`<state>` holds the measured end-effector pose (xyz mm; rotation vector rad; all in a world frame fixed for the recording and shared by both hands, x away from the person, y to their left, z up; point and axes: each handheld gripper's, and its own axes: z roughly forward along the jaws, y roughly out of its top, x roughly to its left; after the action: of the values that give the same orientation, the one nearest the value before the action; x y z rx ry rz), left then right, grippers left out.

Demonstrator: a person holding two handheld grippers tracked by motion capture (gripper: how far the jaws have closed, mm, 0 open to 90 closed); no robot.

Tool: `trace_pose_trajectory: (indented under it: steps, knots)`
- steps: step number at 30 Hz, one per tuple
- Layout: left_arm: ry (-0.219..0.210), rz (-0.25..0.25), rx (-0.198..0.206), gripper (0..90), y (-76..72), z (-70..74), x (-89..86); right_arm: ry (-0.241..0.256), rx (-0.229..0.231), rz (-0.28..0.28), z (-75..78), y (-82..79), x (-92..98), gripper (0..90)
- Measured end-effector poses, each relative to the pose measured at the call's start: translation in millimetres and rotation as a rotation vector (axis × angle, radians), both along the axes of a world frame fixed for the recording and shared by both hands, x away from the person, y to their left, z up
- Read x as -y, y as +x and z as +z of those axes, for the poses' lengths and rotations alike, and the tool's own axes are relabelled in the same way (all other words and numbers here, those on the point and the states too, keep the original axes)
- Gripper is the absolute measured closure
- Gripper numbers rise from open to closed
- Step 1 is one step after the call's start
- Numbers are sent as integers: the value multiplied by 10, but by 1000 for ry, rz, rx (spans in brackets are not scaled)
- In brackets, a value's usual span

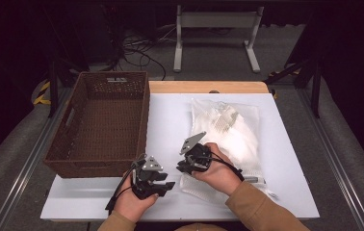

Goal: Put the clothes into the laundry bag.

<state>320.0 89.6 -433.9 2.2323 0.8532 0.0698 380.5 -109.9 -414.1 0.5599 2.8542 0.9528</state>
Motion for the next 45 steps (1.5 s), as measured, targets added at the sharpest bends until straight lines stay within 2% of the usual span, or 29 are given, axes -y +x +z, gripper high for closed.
trace_pose_trajectory:
  steps: [5, 10, 13, 16, 24, 27, 28, 31, 35, 41, 45]
  knots:
    - [-43, 2, -4, 556, 36, 64, 53, 17, 8, -1, 38, -19, 51, 810]
    - [-13, -38, -33, 554, 77, 10, 214, 20, 7, -12, 43, -32, 93, 810]
    - [-9, -39, -43, 557, 103, -27, 273, 23, 6, -13, 44, -43, 114, 810]
    - [15, -41, -68, 559, 136, -76, 334, 27, 6, -13, 49, -67, 171, 811]
    - [27, -57, -91, 560, 196, -140, 410, 39, 9, -15, 70, -131, 268, 812]
    - [8, -55, -102, 564, 217, -152, 421, 43, 13, -18, 76, -157, 311, 812]
    - [-3, -58, -108, 600, 233, -153, 417, 46, 8, -24, 70, -169, 333, 812]
    - [-6, -64, -105, 731, 236, -155, 422, 41, 4, -22, 47, -179, 366, 813]
    - [3, -78, -76, 858, 210, -130, 420, 42, -14, -30, 11, -196, 401, 812]
    - [22, -81, -38, 882, 164, -101, 421, 69, -31, -46, 22, -229, 467, 752]
    - [22, -76, -28, 884, 134, -80, 417, 90, -48, -77, 58, -261, 536, 746]
